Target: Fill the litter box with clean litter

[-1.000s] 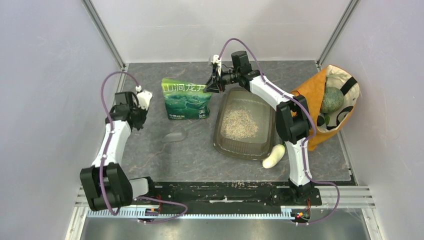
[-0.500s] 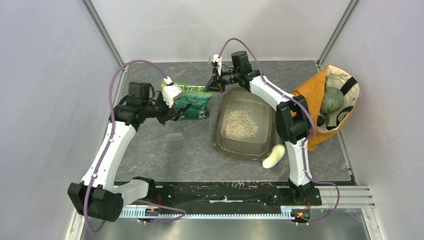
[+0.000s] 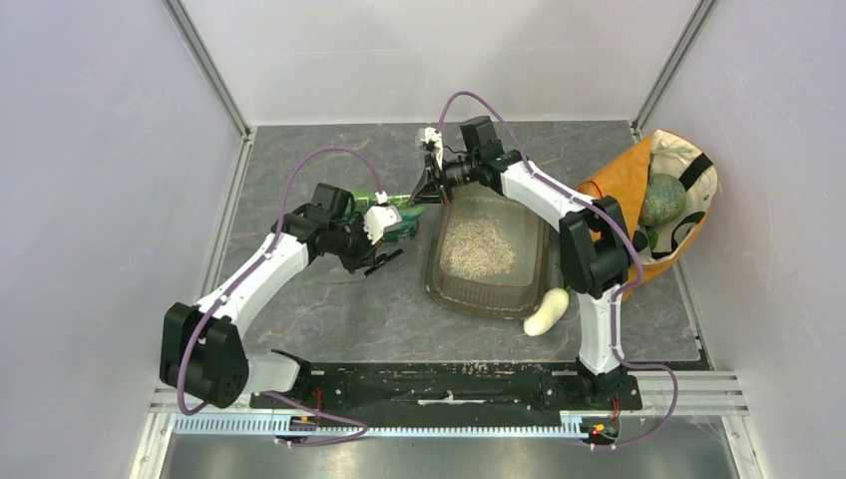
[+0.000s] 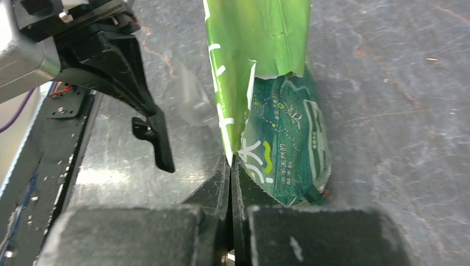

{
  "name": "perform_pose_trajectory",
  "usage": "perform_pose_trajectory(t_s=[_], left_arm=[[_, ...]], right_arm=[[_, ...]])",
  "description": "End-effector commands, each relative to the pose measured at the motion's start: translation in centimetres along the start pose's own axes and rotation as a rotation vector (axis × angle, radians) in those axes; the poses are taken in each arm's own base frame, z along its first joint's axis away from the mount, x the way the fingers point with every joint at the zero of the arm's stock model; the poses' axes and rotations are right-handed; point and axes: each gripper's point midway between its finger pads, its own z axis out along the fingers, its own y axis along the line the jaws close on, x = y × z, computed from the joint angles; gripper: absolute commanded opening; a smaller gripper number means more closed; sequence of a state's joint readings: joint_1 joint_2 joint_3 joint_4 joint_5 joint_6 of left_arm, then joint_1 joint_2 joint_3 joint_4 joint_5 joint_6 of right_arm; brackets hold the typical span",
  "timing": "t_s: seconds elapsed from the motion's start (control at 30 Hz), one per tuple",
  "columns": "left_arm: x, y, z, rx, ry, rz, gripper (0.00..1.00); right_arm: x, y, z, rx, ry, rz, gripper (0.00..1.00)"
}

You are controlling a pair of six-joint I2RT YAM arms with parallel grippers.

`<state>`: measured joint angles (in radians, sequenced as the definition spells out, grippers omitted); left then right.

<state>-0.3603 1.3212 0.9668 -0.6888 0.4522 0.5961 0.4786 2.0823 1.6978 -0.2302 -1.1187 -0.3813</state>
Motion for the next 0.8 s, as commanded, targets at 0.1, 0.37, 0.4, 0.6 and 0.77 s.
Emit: perform_pose_trajectory(t_s=[0.1,0.37,0.4,0.6,0.77], left_arm=[[0.4,-1.1,-1.2,-0.014,-0.052,0.142,0.02],[0.6,-1.4,-2.0,-0.035,-0.059,0.147,0.02],[0.5,-1.5,-2.2,-0.036,-0.059,0.154,0.02],[0.1,-1.7,-2.6,-0.031,-0.075,0.165,0.02],[-0.1,-1.8,-2.8,-0.028,-0.08,0.166,0.02]], right_arm=[[1.4,4.5,0.9,-0.096,0.092,-0.009,0.0],[2.4,3.5,1.8,-0.101,0.171,0.047,0.0],[1.6,3.5,1.7,-0.103,0.156,0.047,0.02],[-0.9,4.3,1.3,-0.126,0.1,0.005,0.53],[-1.0,4.1,1.3,-0.114,0.1,-0.02,0.64]])
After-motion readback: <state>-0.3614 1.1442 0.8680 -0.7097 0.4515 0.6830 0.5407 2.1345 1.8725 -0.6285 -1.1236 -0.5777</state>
